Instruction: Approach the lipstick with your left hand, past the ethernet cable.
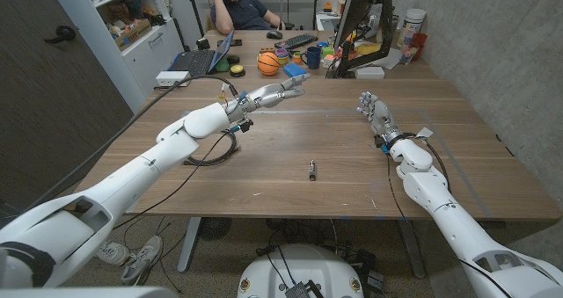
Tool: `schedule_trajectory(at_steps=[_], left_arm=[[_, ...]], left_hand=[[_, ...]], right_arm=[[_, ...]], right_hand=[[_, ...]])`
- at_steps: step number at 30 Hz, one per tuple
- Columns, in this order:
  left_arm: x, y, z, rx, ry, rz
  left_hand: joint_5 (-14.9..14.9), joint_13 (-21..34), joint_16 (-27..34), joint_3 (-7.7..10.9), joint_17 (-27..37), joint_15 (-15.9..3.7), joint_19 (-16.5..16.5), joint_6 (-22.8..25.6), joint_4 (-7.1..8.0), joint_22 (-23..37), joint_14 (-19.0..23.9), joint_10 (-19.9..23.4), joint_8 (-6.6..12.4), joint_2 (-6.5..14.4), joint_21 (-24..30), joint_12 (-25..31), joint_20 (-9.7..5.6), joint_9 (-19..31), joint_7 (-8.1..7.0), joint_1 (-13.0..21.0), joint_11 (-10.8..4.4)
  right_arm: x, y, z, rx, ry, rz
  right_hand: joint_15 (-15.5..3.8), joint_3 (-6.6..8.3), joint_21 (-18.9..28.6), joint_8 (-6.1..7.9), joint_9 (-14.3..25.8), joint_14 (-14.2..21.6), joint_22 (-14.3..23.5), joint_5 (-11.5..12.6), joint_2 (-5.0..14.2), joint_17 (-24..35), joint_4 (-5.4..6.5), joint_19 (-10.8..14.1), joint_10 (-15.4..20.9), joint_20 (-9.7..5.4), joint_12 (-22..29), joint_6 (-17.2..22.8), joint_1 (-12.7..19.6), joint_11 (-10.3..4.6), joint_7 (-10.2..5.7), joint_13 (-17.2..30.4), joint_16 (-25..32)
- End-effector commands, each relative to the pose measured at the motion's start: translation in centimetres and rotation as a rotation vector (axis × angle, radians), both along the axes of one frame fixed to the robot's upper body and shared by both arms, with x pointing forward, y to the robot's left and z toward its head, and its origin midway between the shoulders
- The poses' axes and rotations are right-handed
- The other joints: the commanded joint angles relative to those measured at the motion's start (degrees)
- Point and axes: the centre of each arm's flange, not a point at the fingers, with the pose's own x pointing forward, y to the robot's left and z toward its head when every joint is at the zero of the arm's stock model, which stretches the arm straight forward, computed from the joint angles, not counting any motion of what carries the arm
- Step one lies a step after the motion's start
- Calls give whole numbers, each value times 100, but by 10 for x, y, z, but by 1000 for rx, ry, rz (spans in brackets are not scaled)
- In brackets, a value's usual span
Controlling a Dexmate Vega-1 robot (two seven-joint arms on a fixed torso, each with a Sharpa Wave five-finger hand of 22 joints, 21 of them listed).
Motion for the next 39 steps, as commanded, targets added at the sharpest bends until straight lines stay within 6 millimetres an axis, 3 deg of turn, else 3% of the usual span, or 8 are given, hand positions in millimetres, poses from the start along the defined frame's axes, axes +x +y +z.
schedule_trajectory(at_steps=[1,31,39], left_arm=[[-1,-21,-12,193,-7,4],[-7,-61,-32,549,-49,49],[-11,-71,-41,655,-42,64]], left_hand=[[30,17,2,2,17,-51,8,-882,-43,9,-372,-801,-7,16,-16,-8,36,19,-53,75,-15],[206,25,1,48,15,3,-29,-1163,-200,9,-504,-1013,6,269,-79,-6,179,38,-52,448,51],[285,30,0,20,17,77,-45,-1347,-277,6,-567,-1105,-10,266,-95,-6,308,42,-47,583,153]], right_arm=[[3,1,0,-2,3,0],[8,0,-2,1,8,4],[6,-1,-4,1,5,3]], right_hand=[[-20,23,-12,10,30,-31,8,8,436,9,-6,-14,38,-53,-20,20,-65,-27,29,26,-5],[-17,6,-59,5,30,-20,9,-1,426,12,1,-7,26,-53,-32,18,-106,-39,13,28,-32],[-13,3,-69,5,30,-19,9,-2,424,12,1,-5,25,-51,-33,20,-113,-46,11,28,-37]])
